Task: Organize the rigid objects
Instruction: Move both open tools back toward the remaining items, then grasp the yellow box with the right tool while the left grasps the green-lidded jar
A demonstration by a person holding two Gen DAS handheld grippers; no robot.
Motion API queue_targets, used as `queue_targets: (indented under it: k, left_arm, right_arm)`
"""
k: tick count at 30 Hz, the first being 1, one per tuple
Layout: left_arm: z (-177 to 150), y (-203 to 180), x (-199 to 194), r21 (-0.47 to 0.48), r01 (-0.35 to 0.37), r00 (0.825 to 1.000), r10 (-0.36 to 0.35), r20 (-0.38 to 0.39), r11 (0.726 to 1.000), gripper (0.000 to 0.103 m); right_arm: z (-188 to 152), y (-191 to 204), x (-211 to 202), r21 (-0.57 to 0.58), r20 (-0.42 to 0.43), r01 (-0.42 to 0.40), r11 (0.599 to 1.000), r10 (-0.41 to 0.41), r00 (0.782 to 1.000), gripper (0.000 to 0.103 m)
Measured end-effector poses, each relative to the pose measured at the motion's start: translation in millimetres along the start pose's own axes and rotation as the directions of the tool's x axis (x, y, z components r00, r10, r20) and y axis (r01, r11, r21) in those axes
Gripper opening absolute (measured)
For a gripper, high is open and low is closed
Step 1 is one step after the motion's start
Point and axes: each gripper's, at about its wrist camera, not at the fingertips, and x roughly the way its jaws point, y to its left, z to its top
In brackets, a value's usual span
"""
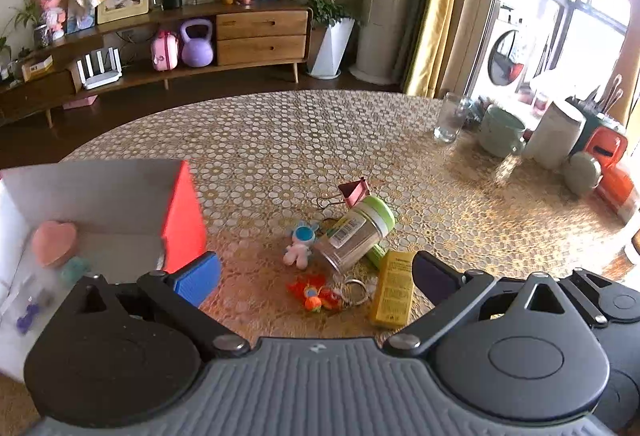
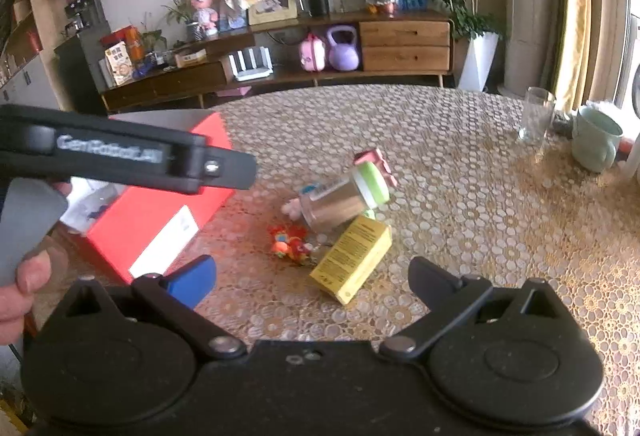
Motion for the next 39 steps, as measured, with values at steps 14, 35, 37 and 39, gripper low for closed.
queue_targets:
  k: [14,35,37,39]
  left_arm:
    - [16,-20,89,0.083,0.051,0.994,-0.043,-0.096,0.995,0.103]
    - [13,-19,137,0.15,0.126,0.986,-0.107,-0.131,0.981,0.073]
    - [12,-20,138,0.156,0.138,0.984,-0.118,-0.134,0.978,0.063]
    - [11,-24,140,0.169,0.133,0.985,-0.111,-0.133,0.977,0.057]
  right_arm:
    - [0,-16,50,0.016,-0.056,0.032,0.999,-0.031,0.998,0.097]
    - [1,-24,85,0.12,-0.112,0.099,0.988,-0.085,0.99,0.063]
    - [-1,-25,86,0.119,-0.121,0.111,0.987,-0.097,0.988,0.056]
    - [-4,-28,87,0.139,-0.133,0.105,0.985,-0.086,0.987,0.051]
